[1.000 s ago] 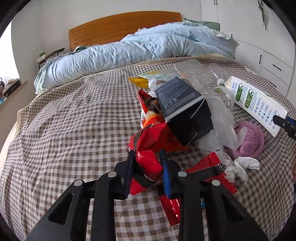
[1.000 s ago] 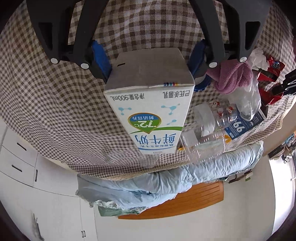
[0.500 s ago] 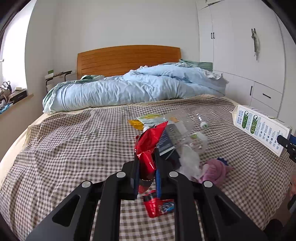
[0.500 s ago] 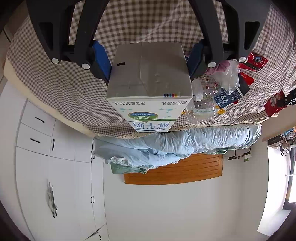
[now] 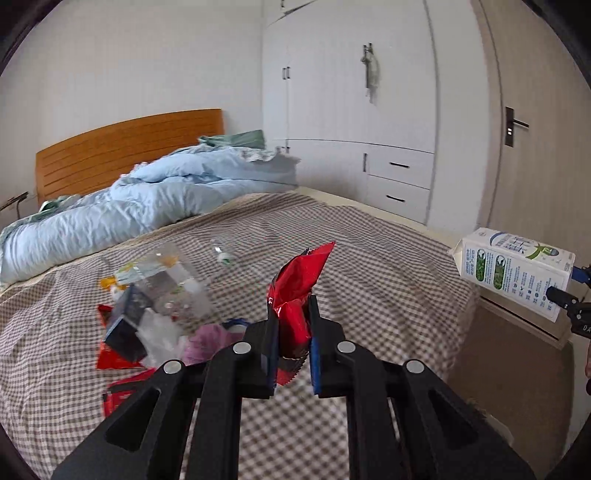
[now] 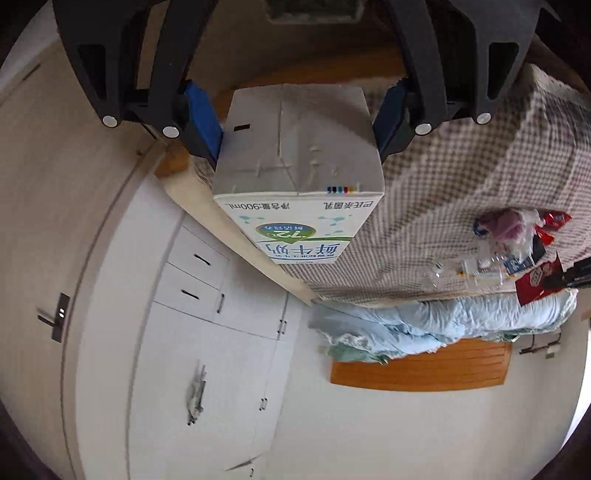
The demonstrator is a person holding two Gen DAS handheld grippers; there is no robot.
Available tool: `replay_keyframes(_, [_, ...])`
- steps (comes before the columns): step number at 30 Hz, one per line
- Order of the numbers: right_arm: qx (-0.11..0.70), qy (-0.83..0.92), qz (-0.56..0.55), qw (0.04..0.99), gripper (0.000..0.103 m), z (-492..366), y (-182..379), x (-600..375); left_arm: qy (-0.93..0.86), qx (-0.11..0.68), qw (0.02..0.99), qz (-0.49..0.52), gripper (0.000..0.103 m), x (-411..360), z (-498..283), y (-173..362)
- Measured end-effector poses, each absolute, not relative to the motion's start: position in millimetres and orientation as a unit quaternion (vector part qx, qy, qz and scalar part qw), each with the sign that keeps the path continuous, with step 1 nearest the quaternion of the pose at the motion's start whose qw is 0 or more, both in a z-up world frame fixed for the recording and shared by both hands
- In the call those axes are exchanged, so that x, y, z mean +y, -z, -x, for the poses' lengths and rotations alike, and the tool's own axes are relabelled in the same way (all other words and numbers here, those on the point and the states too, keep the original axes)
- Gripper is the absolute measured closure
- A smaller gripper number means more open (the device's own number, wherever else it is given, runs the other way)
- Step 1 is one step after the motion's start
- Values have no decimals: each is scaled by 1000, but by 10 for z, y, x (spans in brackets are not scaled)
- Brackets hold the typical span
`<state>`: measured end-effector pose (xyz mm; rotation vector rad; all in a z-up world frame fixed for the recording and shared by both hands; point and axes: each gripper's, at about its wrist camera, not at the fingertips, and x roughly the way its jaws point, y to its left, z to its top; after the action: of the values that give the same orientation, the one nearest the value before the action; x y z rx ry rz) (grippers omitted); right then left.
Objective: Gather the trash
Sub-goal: 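Carry the carton and red packet with both grippers to the floor trash bin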
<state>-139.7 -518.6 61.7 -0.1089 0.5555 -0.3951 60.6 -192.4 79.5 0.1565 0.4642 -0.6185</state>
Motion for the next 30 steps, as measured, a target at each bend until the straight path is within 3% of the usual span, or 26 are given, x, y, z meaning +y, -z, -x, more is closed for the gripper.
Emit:
replay_keyframes(7, [400, 217, 39, 889, 33, 2059, 104, -5509, 392, 245, 883, -81, 92, -2776, -235, -661])
replay_keyframes(16, [554, 168, -32, 814, 33, 2415, 1231, -5487, 452, 332, 822, -101, 92, -3572, 96, -96])
replay_keyframes(22, [618, 155, -100, 764, 32, 2534, 2016, -5496, 472, 382, 783, -138, 92, -4009, 402, 357])
replay_keyframes(30, [666, 158, -127, 718, 31, 2570, 2654, -5449, 476, 453, 724, -209, 92, -4432, 688, 958])
